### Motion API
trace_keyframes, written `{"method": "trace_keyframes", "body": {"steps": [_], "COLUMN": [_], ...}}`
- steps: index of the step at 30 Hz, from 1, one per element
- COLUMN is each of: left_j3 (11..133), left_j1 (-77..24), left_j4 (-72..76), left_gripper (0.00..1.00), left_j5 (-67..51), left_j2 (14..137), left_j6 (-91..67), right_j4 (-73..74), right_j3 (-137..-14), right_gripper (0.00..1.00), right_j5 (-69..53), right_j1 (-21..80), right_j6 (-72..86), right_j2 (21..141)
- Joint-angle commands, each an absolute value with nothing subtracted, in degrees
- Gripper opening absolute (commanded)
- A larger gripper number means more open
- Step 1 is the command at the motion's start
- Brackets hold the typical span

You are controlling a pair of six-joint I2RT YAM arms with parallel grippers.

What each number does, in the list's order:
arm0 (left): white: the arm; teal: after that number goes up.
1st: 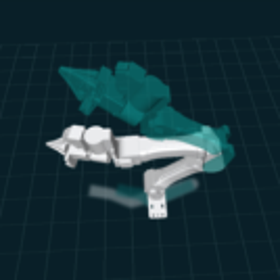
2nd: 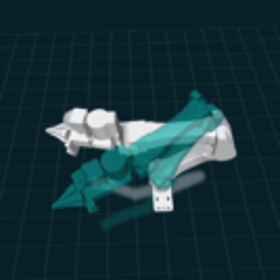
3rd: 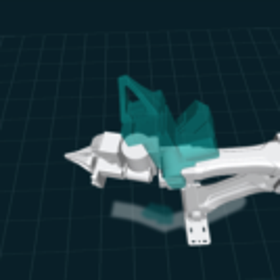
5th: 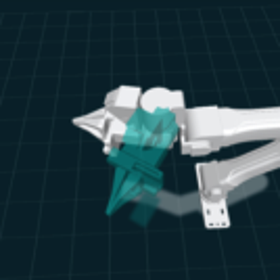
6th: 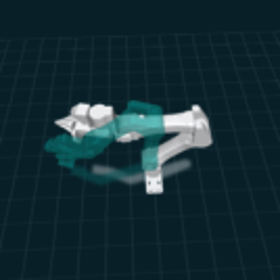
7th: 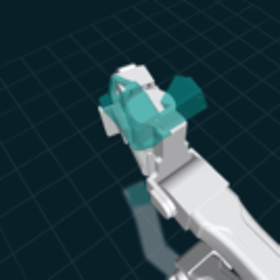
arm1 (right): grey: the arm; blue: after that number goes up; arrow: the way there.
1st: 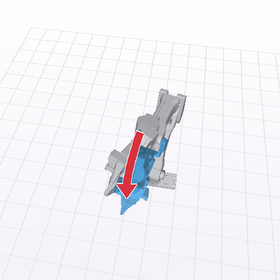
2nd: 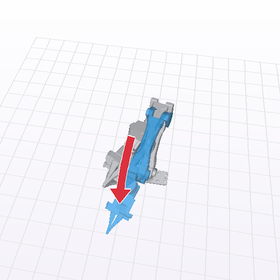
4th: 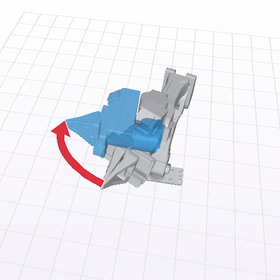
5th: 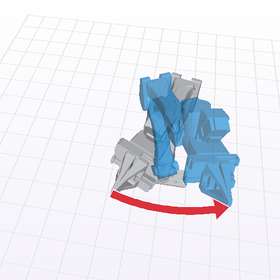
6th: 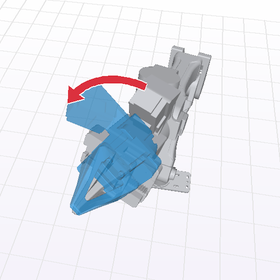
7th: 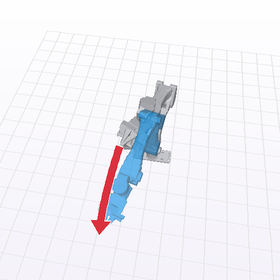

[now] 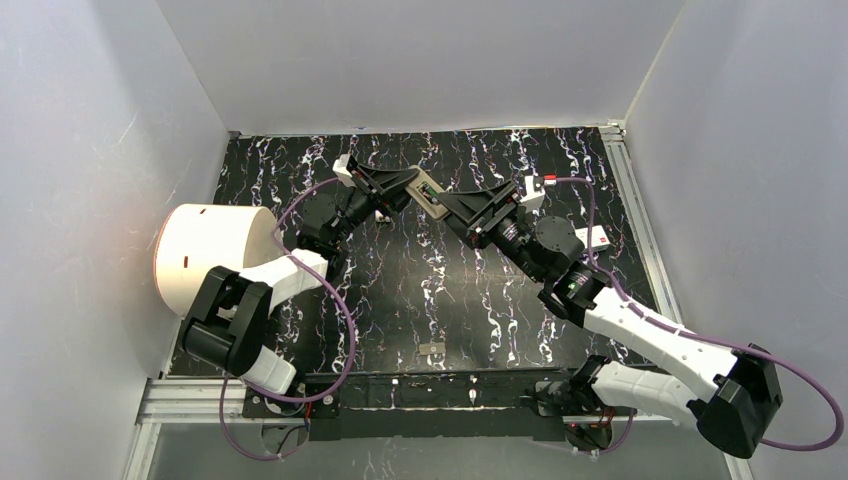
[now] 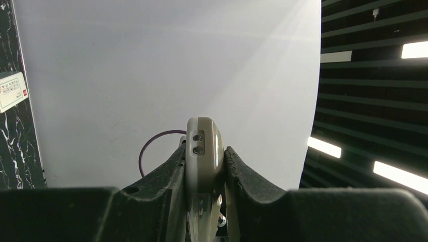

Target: Load the batteries into the remote control

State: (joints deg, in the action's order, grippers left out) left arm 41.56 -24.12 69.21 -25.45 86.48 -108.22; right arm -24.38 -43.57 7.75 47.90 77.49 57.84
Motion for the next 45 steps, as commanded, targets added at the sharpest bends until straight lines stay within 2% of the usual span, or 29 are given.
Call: {"method": "trace_keyframes", "body": {"steps": [1, 8, 23, 31, 45], "left_j3": [41.18, 41.26, 41.25, 42.09, 42.43], "left_j1": [-24.31, -24.32, -24.35, -24.40, -24.61], "left_j4": [71.89, 71.89, 72.03, 71.93, 72.00], "left_gripper": [0.00, 0.00, 0.00, 0.00, 0.00], "left_j5": [-25.27, -25.80, -26.12, -26.78, -27.24], "left_j2": [84.38, 84.20, 84.00, 84.16, 82.80], "left_j6": [-106.81, -105.91, -105.36, -105.05, -102.05], "right_j4": [-28.63, -31.39, -35.72, -32.54, -31.58], "right_j3": [-42.41, -41.46, -38.59, -38.14, -39.78], "right_gripper": [0.76, 0.59, 0.56, 0.52, 0.51], "right_j5": [9.23, 7.91, 7.38, 8.58, 6.35], "right_j1": [47.81, 47.78, 47.69, 47.54, 47.17], "right_j6": [80.83, 82.35, 87.34, 87.15, 86.31], "right_j2": [58.24, 60.29, 61.94, 61.48, 64.29]}}
